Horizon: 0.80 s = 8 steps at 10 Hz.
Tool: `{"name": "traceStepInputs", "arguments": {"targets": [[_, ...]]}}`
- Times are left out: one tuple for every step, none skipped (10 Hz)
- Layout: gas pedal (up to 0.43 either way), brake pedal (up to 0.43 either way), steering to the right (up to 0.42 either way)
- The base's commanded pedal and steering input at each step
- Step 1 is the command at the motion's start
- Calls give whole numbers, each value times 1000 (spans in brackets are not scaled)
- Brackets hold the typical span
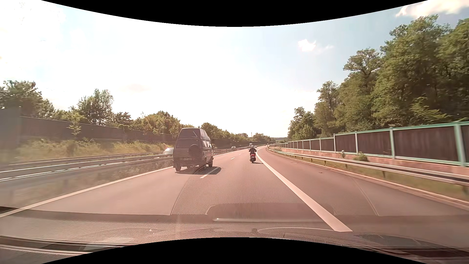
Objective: Follow the waypoints while adhering to traffic rules and regulations
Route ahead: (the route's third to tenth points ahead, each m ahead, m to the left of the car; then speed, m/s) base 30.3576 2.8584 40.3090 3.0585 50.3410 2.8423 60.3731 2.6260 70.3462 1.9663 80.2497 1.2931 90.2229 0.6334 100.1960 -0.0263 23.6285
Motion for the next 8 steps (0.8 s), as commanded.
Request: {"name": "traceStepInputs", "arguments": {"targets": [[240, 12, 6], [240, 12, 6], [240, 12, 5], [240, 12, 5], [240, 12, 4], [240, 12, 3], [240, 12, 2], [240, 12, 1]]}}
